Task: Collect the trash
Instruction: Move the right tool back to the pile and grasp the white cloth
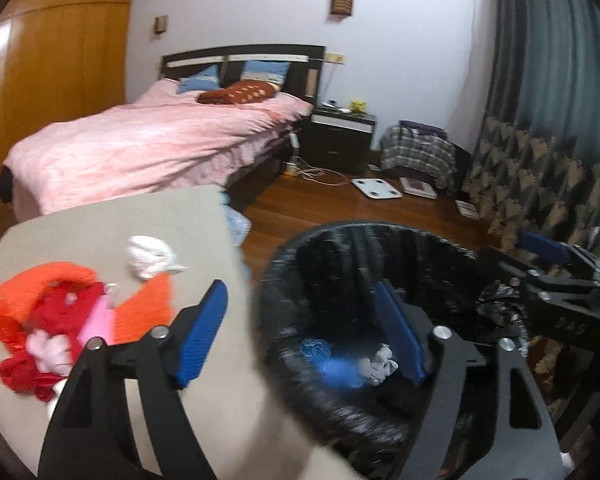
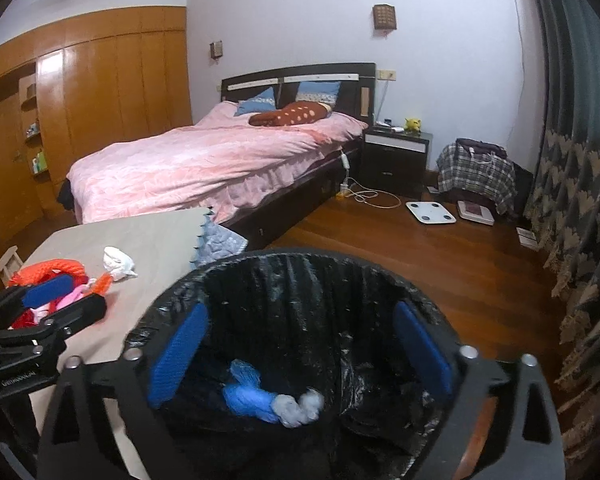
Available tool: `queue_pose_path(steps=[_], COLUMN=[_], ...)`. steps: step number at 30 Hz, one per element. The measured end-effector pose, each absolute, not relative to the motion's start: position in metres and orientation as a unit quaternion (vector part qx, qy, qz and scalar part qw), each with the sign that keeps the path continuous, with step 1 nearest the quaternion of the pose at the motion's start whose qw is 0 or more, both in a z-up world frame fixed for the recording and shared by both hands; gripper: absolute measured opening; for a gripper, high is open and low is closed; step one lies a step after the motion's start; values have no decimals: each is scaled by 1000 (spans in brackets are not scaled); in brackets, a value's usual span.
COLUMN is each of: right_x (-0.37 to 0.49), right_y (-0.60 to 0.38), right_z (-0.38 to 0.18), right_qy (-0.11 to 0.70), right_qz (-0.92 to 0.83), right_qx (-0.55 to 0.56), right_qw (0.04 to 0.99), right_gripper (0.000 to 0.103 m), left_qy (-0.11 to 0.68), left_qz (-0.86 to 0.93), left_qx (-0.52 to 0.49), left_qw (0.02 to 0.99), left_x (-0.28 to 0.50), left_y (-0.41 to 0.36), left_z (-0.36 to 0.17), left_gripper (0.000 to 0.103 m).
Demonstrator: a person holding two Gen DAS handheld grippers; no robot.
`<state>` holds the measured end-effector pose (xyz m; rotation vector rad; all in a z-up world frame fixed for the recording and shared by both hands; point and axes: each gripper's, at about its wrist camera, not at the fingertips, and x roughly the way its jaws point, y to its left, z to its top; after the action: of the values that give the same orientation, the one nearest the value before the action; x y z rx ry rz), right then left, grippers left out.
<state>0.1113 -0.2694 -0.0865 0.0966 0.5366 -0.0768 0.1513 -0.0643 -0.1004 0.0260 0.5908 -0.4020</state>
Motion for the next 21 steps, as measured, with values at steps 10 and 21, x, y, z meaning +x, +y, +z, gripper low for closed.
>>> queue_pose_path(steps=[10, 21], right_x=[121, 135], right_y=[-180, -56], right_z=[-82, -109], right_qy=[260, 287], right_qz=[52, 180], right_qx=[43, 4], right_qw=[963, 941], right_gripper=[97, 97], left_qy=[262, 280], left_qz=[-76, 41], left_qx=[13, 6], left_qw=[962, 959], left_x=[131, 107], left_y=[35, 144], left_z=[-80, -100], left_gripper=[86, 86])
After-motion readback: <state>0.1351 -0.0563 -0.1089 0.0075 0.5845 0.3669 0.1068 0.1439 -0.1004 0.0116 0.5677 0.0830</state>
